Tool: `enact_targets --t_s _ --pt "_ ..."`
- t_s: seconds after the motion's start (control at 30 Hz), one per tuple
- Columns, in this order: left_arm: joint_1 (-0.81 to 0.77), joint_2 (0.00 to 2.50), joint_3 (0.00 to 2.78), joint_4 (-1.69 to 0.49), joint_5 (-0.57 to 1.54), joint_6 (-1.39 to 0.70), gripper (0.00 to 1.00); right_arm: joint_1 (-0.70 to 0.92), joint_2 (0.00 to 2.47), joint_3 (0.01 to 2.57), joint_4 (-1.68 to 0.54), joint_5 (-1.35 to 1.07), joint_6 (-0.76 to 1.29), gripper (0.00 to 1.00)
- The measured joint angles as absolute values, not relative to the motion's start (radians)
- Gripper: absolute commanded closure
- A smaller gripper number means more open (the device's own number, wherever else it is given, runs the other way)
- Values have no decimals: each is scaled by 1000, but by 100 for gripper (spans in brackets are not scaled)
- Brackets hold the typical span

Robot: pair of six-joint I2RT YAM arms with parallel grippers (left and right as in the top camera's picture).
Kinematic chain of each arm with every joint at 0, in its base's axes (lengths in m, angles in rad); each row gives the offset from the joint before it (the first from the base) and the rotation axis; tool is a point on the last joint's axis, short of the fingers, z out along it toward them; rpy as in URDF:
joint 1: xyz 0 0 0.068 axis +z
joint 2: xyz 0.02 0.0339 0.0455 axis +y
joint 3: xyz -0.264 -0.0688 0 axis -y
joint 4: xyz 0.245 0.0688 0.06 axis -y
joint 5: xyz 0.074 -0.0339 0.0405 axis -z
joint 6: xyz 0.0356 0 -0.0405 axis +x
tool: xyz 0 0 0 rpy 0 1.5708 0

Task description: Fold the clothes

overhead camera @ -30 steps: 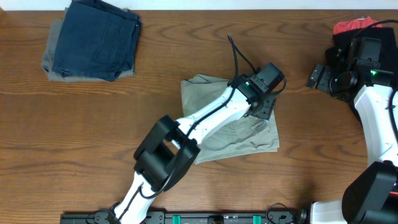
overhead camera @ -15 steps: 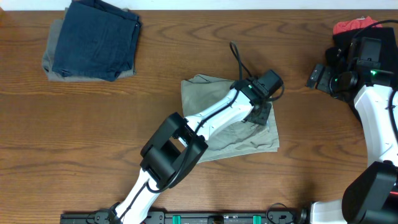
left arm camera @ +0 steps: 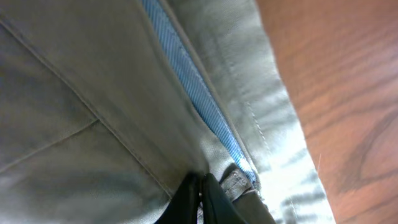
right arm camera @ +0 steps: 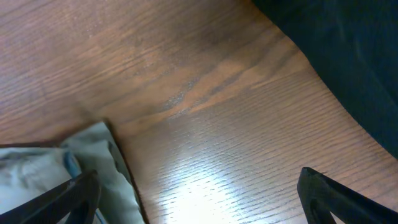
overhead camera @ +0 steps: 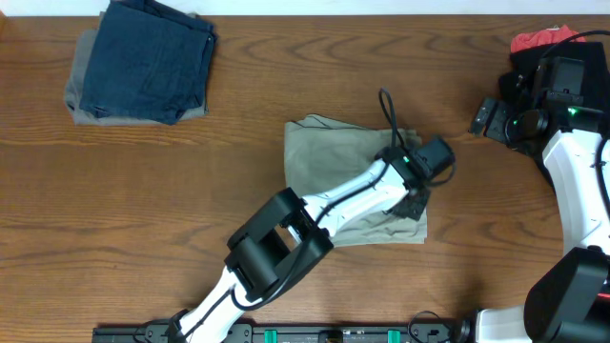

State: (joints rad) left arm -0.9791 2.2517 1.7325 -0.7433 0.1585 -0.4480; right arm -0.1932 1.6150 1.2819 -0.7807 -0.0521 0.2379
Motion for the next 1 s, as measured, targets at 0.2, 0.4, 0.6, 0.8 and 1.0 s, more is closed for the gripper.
enact_targets --t_s 0.2,0.4,0.6,0.8,1.0 --pt "-1009 2252 1727 -752 221 -448 94 -193 1615 1282 -781 -52 238 1" --pt "-1023 2251 1726 -762 342 -448 94 -193 1615 1282 -780 -52 238 1" --pt "-1022 2204 1713 -801 396 -448 94 -193 1615 1282 -781 -52 238 1" --pt "-981 2040 1707 -809 412 -448 93 -193 1615 1282 -781 -52 238 1" --pt "-896 1972 1711 -891 333 -449 94 -193 1615 1282 -781 -52 238 1"
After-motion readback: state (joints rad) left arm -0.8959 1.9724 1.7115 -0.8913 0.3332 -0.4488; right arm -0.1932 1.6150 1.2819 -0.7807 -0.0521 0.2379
